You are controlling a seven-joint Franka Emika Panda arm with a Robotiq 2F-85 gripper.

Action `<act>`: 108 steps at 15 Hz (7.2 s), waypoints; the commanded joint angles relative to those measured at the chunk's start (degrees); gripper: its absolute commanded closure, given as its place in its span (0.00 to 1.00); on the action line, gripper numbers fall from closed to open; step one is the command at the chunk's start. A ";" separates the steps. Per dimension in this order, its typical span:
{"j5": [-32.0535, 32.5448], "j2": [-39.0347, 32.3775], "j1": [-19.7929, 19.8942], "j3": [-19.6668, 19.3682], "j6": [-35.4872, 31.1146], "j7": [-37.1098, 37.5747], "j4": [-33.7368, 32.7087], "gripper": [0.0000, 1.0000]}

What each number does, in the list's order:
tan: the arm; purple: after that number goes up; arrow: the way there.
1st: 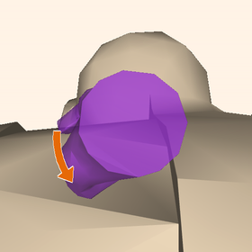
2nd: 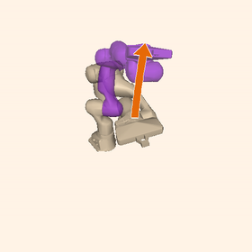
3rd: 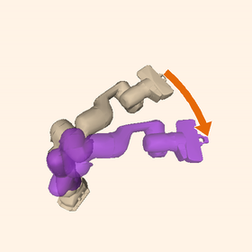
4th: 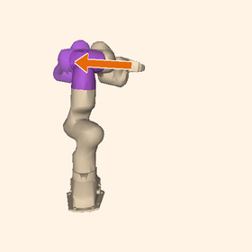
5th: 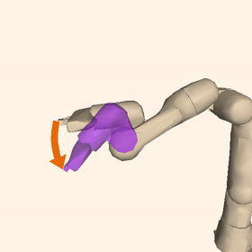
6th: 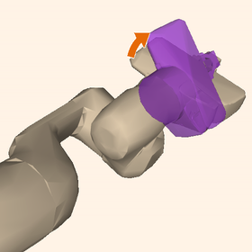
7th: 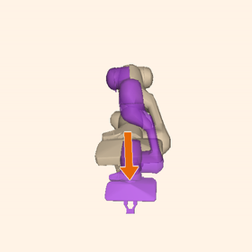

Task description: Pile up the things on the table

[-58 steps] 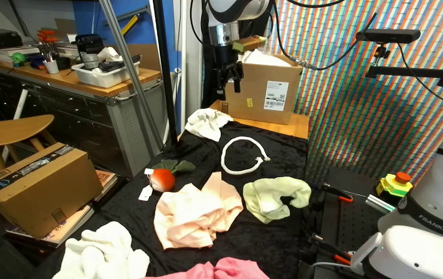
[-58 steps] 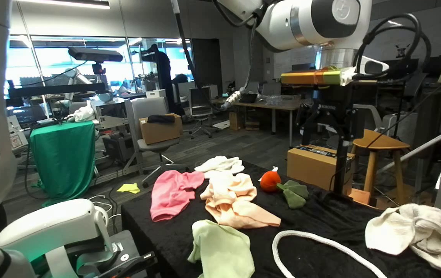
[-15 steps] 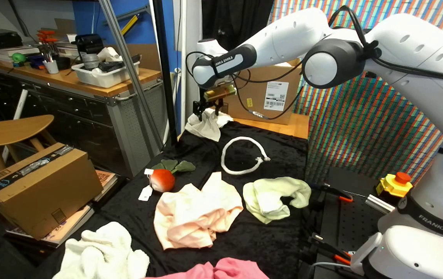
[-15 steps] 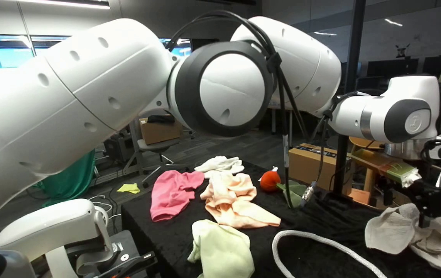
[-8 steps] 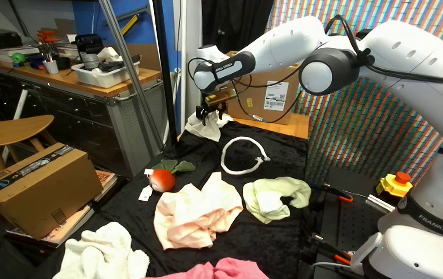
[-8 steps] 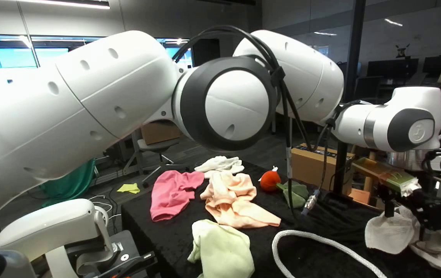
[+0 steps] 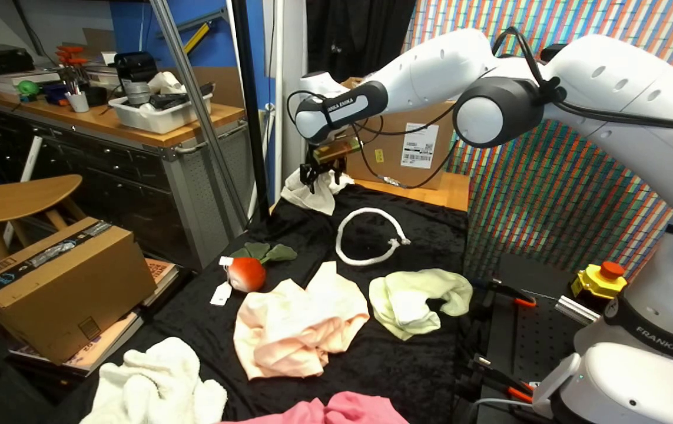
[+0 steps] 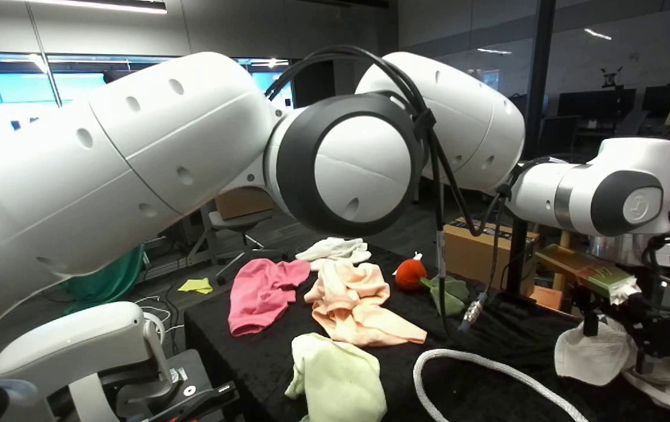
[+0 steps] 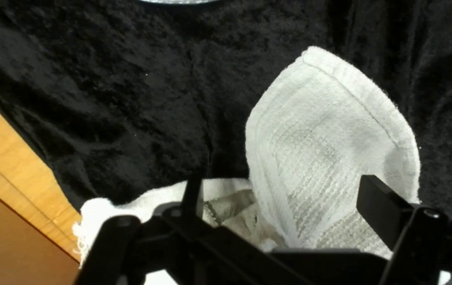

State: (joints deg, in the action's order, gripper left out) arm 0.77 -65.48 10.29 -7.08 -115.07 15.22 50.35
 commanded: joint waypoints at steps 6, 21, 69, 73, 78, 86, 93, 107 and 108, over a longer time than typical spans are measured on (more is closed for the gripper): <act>-3.41 -7.39 2.41 3.71 1.59 -5.88 -10.13 0.00; -3.14 -11.13 2.28 3.12 0.38 -1.63 -15.96 0.49; -9.04 72.04 -1.15 8.95 16.32 -63.01 57.30 0.92; -8.83 83.35 -5.06 7.15 19.28 -60.47 60.83 0.92; -6.78 89.78 -9.04 7.11 20.53 -53.13 61.61 0.93; 1.84 85.49 -8.90 8.35 4.33 -29.14 66.49 0.94; 7.94 80.99 -7.57 7.33 4.27 -16.94 65.98 0.89; 9.34 73.53 -14.22 14.00 5.69 -12.82 66.63 0.00; 8.91 72.59 -15.33 14.94 5.83 -13.40 66.31 0.00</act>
State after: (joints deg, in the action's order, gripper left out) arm 9.76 9.23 -2.16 5.70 -109.71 1.50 117.55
